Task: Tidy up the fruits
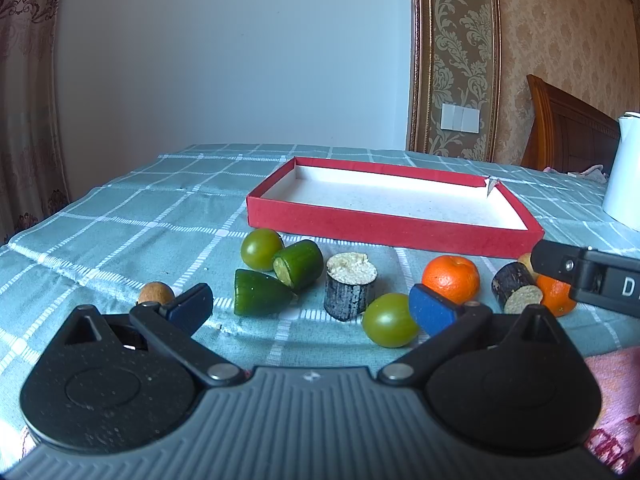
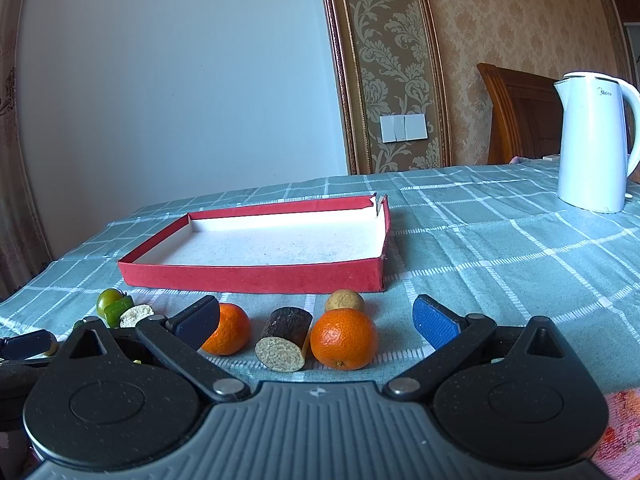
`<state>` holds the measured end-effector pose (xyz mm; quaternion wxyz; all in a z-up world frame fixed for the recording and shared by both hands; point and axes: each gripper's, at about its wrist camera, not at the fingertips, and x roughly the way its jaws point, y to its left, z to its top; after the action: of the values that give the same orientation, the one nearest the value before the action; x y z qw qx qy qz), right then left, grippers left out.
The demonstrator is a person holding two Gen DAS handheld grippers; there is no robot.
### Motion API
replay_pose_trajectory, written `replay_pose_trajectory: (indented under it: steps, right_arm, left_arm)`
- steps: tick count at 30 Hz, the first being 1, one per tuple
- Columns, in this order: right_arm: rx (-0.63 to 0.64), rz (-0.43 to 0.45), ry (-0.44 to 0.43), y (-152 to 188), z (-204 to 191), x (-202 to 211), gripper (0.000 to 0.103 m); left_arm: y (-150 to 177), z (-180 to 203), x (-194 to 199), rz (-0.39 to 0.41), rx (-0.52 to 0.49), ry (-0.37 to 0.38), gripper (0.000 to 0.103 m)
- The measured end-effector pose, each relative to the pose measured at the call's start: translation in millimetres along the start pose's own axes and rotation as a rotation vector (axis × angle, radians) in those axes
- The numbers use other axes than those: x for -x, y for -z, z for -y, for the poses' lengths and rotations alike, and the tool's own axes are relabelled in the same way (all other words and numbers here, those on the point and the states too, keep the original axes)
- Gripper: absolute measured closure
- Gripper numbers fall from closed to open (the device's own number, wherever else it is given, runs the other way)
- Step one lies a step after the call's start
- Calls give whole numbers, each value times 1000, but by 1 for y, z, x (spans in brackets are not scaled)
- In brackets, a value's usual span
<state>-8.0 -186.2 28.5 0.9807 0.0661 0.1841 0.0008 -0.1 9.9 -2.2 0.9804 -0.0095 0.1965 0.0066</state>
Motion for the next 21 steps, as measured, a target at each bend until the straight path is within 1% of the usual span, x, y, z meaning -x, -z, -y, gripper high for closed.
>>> replay_pose_trajectory:
  steps: [13, 21]
  right_arm:
    - [-3, -2, -3, 0, -1, 0, 0]
    - [-40, -8, -33, -1, 8, 2, 0]
  left_arm:
    - [0, 1, 0, 0, -2, 0, 0]
    - [1, 2, 0, 0, 1, 2, 0]
